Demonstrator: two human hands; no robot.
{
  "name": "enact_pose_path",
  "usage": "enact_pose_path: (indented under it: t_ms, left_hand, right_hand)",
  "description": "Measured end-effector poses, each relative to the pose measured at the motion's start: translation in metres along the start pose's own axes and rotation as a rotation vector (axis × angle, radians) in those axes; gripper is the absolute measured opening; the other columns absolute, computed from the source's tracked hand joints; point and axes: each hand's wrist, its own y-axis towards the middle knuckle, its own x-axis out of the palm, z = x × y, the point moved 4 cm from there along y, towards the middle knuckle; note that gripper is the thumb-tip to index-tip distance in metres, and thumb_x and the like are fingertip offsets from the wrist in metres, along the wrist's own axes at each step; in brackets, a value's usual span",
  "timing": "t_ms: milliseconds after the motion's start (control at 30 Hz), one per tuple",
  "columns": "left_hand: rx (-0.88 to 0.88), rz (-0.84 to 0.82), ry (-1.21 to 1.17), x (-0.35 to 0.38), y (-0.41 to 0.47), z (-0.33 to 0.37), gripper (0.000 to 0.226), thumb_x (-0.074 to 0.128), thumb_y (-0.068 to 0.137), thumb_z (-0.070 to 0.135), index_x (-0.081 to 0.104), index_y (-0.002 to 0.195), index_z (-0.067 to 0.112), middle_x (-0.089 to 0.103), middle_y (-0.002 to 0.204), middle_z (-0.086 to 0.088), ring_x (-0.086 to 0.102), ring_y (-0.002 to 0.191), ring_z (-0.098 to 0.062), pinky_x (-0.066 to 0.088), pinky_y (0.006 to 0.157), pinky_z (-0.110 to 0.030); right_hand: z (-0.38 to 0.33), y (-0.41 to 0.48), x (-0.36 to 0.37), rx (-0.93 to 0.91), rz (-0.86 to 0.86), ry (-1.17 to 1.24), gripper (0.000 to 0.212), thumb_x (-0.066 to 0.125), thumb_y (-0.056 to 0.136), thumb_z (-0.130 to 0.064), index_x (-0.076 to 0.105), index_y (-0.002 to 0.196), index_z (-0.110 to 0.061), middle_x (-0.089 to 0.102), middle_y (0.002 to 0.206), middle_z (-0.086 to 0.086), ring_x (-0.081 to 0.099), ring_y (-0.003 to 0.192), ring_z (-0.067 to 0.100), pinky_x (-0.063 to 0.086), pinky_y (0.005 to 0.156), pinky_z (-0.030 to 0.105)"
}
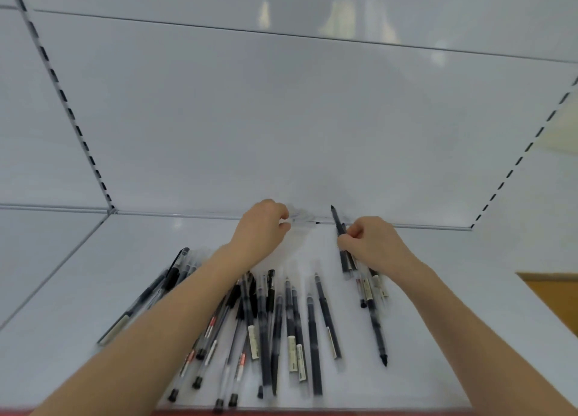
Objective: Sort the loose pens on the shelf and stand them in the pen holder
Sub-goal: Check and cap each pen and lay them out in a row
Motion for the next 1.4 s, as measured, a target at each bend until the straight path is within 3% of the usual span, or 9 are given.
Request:
enact_pose_path:
  t_ms: [200, 400, 467, 567, 667, 800, 1067, 1200, 1400]
  left_hand:
    - [0.078, -0.044, 0.189, 0.031, 0.039, 0.016, 0.023, 0.048, 0.091, 0.015, 0.058, 0.104, -0.001, 0.057, 0.109, -0.018, 0.053, 0.104, -0.033, 0.040, 0.081, -0.035]
    - [0.074, -0.054, 0.149, 0.039, 0.050, 0.014, 0.028, 0.046, 0.086, 0.001, 0.060, 0.110, -0.001, 0.058, 0.114, -0.019, 0.054, 0.106, -0.032, 0.041, 0.085, -0.033]
    - [0.056, -0.023, -0.059, 0.025, 0.045, 0.016, 0.033, 0.047, 0.088, 0.000, 0.057, 0.119, 0.002, 0.059, 0.110, -0.018, 0.054, 0.104, -0.030, 0.038, 0.086, -0.028]
    - [-0.069, -0.022, -0.654, -0.005, 0.025, 0.022, 0.029, 0.054, 0.089, 0.004, 0.059, 0.118, 0.007, 0.059, 0.081, -0.005, 0.055, 0.073, -0.016, 0.044, 0.067, -0.018]
    - [-0.198, -0.027, -1.195, -0.035, -0.001, 0.026, 0.018, 0.060, 0.085, 0.003, 0.062, 0.100, 0.012, 0.061, 0.071, -0.004, 0.057, 0.063, -0.011, 0.050, 0.058, -0.016]
    - [-0.249, 0.082, -1.468, -0.061, -0.032, 0.026, 0.012, 0.061, 0.084, 0.006, 0.059, 0.092, 0.014, 0.064, 0.061, -0.001, 0.062, 0.058, -0.011, 0.052, 0.055, -0.018]
    - [-0.188, 0.226, -1.480, -0.076, -0.063, 0.026, 0.006, 0.062, 0.083, 0.013, 0.056, 0.083, 0.014, 0.064, 0.058, 0.000, 0.064, 0.061, -0.013, 0.054, 0.058, -0.019]
    - [-0.147, 0.247, -1.452, -0.078, -0.068, 0.031, 0.005, 0.061, 0.084, 0.013, 0.056, 0.085, 0.013, 0.064, 0.059, 0.000, 0.064, 0.064, -0.014, 0.053, 0.059, -0.020]
    - [-0.113, 0.298, -1.405, -0.073, -0.071, 0.036, 0.004, 0.061, 0.083, 0.008, 0.059, 0.081, 0.010, 0.066, 0.069, -0.009, 0.064, 0.072, -0.021, 0.056, 0.068, -0.028]
  right_hand:
    - [0.015, -0.025, -0.014, -0.008, 0.050, 0.049, 0.011, 0.059, 0.079, -0.022, 0.052, 0.070, -0.022, 0.054, 0.065, -0.009, 0.048, 0.060, 0.003, 0.034, 0.051, 0.011]
    - [0.023, -0.035, -0.018, -0.003, 0.075, 0.155, 0.009, 0.060, 0.080, -0.019, 0.052, 0.075, -0.020, 0.058, 0.068, -0.003, 0.054, 0.064, 0.012, 0.038, 0.052, 0.013]
    - [0.019, -0.037, -0.019, -0.020, 0.097, 0.216, 0.009, 0.060, 0.080, -0.017, 0.053, 0.075, -0.018, 0.059, 0.067, -0.001, 0.054, 0.063, 0.014, 0.042, 0.057, 0.018]
    - [0.006, -0.044, -0.022, -0.080, 0.114, 0.329, 0.010, 0.059, 0.081, -0.013, 0.053, 0.074, -0.018, 0.065, 0.069, 0.007, 0.052, 0.059, 0.015, 0.046, 0.063, 0.031]
    - [-0.015, -0.056, -0.025, -0.195, 0.106, 0.446, 0.013, 0.057, 0.081, -0.007, 0.054, 0.076, -0.019, 0.066, 0.064, 0.005, 0.049, 0.052, 0.011, 0.042, 0.055, 0.023]
    - [-0.041, -0.076, -0.022, -0.315, 0.100, 0.547, 0.004, 0.053, 0.073, -0.019, 0.056, 0.074, -0.022, 0.048, 0.049, 0.003, 0.039, 0.047, 0.013, 0.035, 0.048, 0.020]
    - [-0.069, -0.093, -0.007, -0.422, 0.003, 0.468, 0.011, 0.051, 0.080, -0.039, 0.056, 0.078, -0.029, 0.040, 0.048, 0.012, 0.036, 0.048, 0.018, 0.031, 0.048, 0.023]
    - [-0.069, -0.092, -0.005, -0.389, -0.001, 0.475, 0.014, 0.055, 0.089, -0.028, 0.056, 0.076, -0.028, 0.042, 0.050, 0.015, 0.038, 0.049, 0.020, 0.032, 0.048, 0.021]
    - [-0.067, -0.098, -0.006, -0.335, -0.036, 0.523, 0.015, 0.053, 0.088, -0.022, 0.059, 0.074, -0.019, 0.048, 0.044, -0.001, 0.036, 0.040, 0.007, 0.030, 0.042, 0.012]
